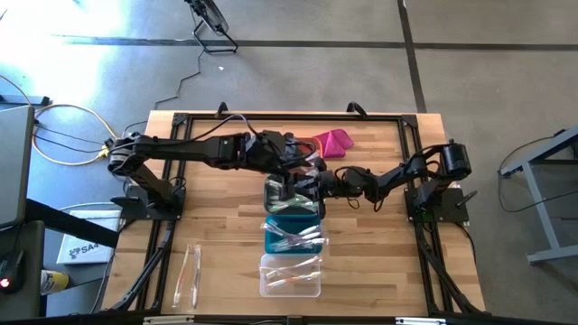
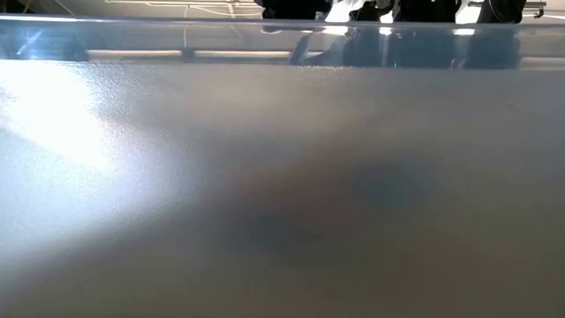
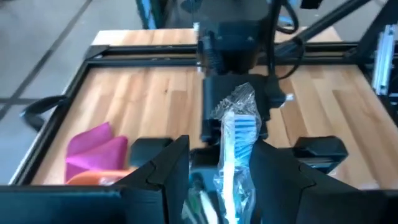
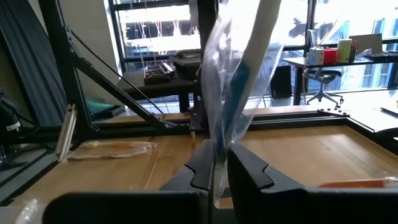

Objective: Pick & Place Toothbrushes
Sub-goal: Put the blue toothbrush into the orange bin

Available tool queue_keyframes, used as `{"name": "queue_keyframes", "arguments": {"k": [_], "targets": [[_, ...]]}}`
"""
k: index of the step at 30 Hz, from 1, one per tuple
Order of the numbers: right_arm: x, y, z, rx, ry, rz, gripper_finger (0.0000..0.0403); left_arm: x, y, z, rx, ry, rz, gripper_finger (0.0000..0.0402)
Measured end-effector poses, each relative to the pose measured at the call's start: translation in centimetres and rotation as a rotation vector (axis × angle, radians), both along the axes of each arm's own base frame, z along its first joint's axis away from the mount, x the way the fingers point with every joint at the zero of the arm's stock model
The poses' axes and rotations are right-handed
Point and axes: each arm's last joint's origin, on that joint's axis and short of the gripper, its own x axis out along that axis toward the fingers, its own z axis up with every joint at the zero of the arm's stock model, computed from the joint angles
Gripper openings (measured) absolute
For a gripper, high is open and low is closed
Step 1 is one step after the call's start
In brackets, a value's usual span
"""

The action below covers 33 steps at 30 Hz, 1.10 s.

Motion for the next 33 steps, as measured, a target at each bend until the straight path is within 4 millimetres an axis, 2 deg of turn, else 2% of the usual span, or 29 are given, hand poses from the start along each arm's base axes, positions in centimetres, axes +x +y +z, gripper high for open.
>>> {"name": "queue_keyframes", "arguments": {"k": [5,8,11,16,20,24,28,33], "targets": [[0.0,-0.1,-0.1,0.004,0.010,-0.009,0.0021,-0.9,0.2,0.1,0.010,0.050,0.088,0.0155],[0.0,-0.1,-0.1,0.002,0.011,-0.022,0.0021,-1.5,-0.5,0.1,0.009,0.041,0.086,0.0155],[0.0,-0.1,-0.2,-0.003,0.020,-0.023,0.0021,-3.0,-0.9,-0.1,0.007,0.049,0.088,0.0155],[0.0,-0.2,-0.1,-0.003,0.023,-0.026,0.0020,-6.5,-1.9,0.5,-0.008,-0.033,0.083,0.0155],[0.0,-0.3,-0.1,-0.002,0.024,-0.037,0.0020,-9.7,-3.1,0.0,-0.007,-0.124,0.058,0.0155],[0.0,-0.3,-0.3,0.000,0.041,-0.057,0.0020,-13.4,-4.2,-1.1,-0.015,-0.227,0.016,0.0155],[0.0,-0.3,-0.4,0.005,0.046,-0.058,0.0020,-16.6,-5.3,-3.5,-0.030,-0.249,-0.060,0.0155],[0.0,-0.4,-0.3,0.008,0.041,-0.096,0.0020,-20.3,-5.8,-5.6,-0.038,-0.301,-0.093,0.0155]]}}
